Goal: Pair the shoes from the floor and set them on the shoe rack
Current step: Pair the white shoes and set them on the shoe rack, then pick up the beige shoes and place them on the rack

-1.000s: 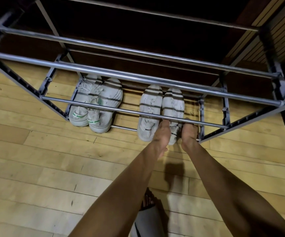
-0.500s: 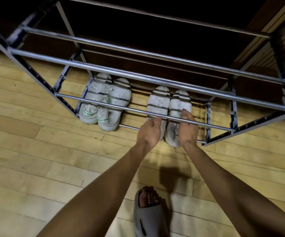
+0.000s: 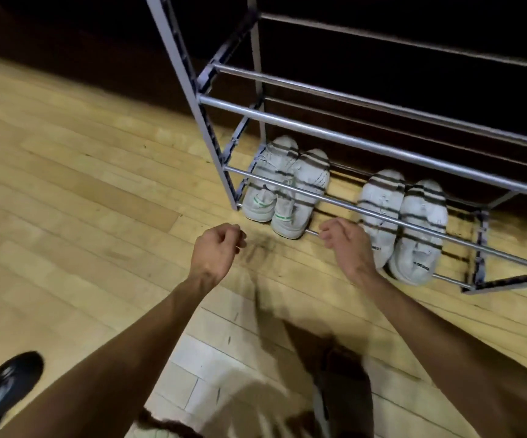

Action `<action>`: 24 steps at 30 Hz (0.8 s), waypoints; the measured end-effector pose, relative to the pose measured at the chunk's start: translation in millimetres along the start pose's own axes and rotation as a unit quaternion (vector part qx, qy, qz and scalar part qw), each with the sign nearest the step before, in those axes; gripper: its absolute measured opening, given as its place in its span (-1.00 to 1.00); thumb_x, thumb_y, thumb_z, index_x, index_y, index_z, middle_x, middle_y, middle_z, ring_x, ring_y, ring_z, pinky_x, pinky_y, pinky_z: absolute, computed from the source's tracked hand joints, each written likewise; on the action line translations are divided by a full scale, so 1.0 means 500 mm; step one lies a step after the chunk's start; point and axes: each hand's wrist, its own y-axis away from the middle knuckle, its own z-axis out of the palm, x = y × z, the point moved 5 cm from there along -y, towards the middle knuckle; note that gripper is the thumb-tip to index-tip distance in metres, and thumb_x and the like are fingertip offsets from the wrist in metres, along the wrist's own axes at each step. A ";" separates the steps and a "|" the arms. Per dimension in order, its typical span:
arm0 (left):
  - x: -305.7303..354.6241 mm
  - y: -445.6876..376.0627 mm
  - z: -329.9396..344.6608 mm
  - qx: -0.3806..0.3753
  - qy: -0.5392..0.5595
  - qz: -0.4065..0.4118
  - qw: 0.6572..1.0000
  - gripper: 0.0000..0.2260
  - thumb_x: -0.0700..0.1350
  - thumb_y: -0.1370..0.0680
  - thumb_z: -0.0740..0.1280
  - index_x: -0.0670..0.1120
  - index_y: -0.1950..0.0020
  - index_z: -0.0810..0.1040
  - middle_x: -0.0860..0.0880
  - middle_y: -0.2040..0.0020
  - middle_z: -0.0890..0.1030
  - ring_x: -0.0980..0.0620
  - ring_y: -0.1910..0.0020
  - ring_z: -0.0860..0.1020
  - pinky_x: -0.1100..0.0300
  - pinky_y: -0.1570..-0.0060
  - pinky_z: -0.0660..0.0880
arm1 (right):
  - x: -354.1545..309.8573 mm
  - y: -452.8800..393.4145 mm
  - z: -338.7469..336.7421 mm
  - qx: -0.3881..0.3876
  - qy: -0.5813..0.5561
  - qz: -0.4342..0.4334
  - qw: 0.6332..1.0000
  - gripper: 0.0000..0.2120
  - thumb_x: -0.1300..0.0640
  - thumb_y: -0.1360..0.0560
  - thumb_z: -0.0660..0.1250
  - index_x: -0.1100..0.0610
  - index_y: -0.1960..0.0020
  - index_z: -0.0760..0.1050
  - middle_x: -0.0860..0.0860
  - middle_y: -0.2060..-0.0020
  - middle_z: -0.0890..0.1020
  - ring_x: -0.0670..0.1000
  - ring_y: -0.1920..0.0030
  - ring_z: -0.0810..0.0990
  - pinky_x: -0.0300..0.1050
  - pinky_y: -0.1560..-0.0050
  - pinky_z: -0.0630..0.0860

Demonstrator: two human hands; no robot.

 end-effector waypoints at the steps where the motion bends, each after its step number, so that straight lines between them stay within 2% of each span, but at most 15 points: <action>1: -0.009 0.003 -0.031 0.011 0.008 -0.004 1.000 -0.68 -0.04 -0.63 0.18 -0.05 0.23 0.62 -0.01 0.24 0.70 0.05 0.30 0.58 0.14 0.17 0.51 | -0.017 0.006 0.028 -0.020 0.004 -0.004 1.000 -0.72 0.03 -0.63 0.15 -0.10 0.14 0.59 -0.05 0.18 0.69 0.04 0.11 0.65 -0.01 0.02 0.58; 5: -0.044 0.032 -0.160 0.063 0.051 -0.010 0.997 -0.68 -0.09 -0.65 0.17 -0.07 0.23 0.61 -0.03 0.25 0.67 0.12 0.33 0.55 0.28 0.27 0.43 | -0.081 0.040 0.146 -0.086 0.014 -0.013 0.996 -0.71 0.01 -0.61 0.18 -0.08 0.15 0.63 -0.03 0.19 0.71 0.00 0.09 0.66 0.00 -0.03 0.58; 9: -0.086 0.098 -0.295 0.110 0.076 -0.019 0.991 -0.69 -0.10 -0.65 0.17 -0.07 0.22 0.60 -0.04 0.25 0.67 0.13 0.33 0.55 0.31 0.30 0.42 | -0.142 0.100 0.252 -0.166 0.026 -0.021 0.986 -0.71 -0.04 -0.63 0.15 -0.05 0.08 0.63 -0.07 0.14 0.70 -0.08 0.08 0.63 -0.15 0.01 0.51; 12: -0.124 0.159 -0.385 0.140 0.074 -0.031 0.987 -0.68 -0.06 -0.64 0.17 -0.07 0.21 0.62 -0.03 0.24 0.68 0.10 0.32 0.55 0.26 0.28 0.43 | -0.183 0.142 0.330 -0.200 0.032 -0.022 0.979 -0.68 -0.11 -0.61 0.18 -0.05 0.14 0.65 -0.08 0.21 0.70 -0.07 0.18 0.62 -0.11 0.11 0.48; 15: -0.163 0.220 -0.461 0.164 0.079 -0.039 0.982 -0.68 -0.05 -0.64 0.15 -0.10 0.16 0.63 -0.04 0.21 0.68 0.06 0.29 0.55 0.23 0.27 0.43 | -0.240 0.191 0.403 -0.251 0.057 -0.039 0.966 -0.67 -0.10 -0.62 0.18 0.00 0.11 0.65 -0.03 0.20 0.67 -0.09 0.22 0.58 -0.19 0.19 0.44; 18: -0.211 0.272 -0.521 0.190 0.088 -0.057 0.976 -0.68 -0.03 -0.65 0.14 -0.10 0.13 0.62 -0.03 0.18 0.68 0.08 0.27 0.55 0.27 0.29 0.41 | -0.299 0.238 0.462 -0.296 0.098 -0.072 0.947 -0.61 -0.13 -0.64 0.13 0.08 0.00 0.64 -0.04 0.15 0.66 -0.08 0.16 0.59 -0.19 0.08 0.47; 20: -0.254 0.301 -0.552 0.201 0.084 -0.082 0.973 -0.68 -0.01 -0.65 0.14 -0.09 0.11 0.62 -0.02 0.17 0.67 0.07 0.26 0.56 0.28 0.30 0.41 | -0.318 0.262 0.497 -0.299 0.103 -0.074 0.946 -0.57 -0.15 -0.65 0.09 0.10 -0.03 0.63 -0.02 0.15 0.66 -0.06 0.15 0.59 -0.16 0.05 0.48; 24: -0.351 0.355 -0.577 0.193 0.047 -0.133 0.971 -0.67 0.05 -0.65 0.12 -0.07 0.05 0.61 0.02 0.16 0.65 0.01 0.22 0.57 0.14 0.16 0.49 | -0.278 0.299 0.552 -0.313 0.091 -0.034 0.945 -0.54 -0.17 -0.65 0.06 0.11 -0.06 0.61 -0.03 0.20 0.63 -0.06 0.24 0.54 -0.17 0.26 0.44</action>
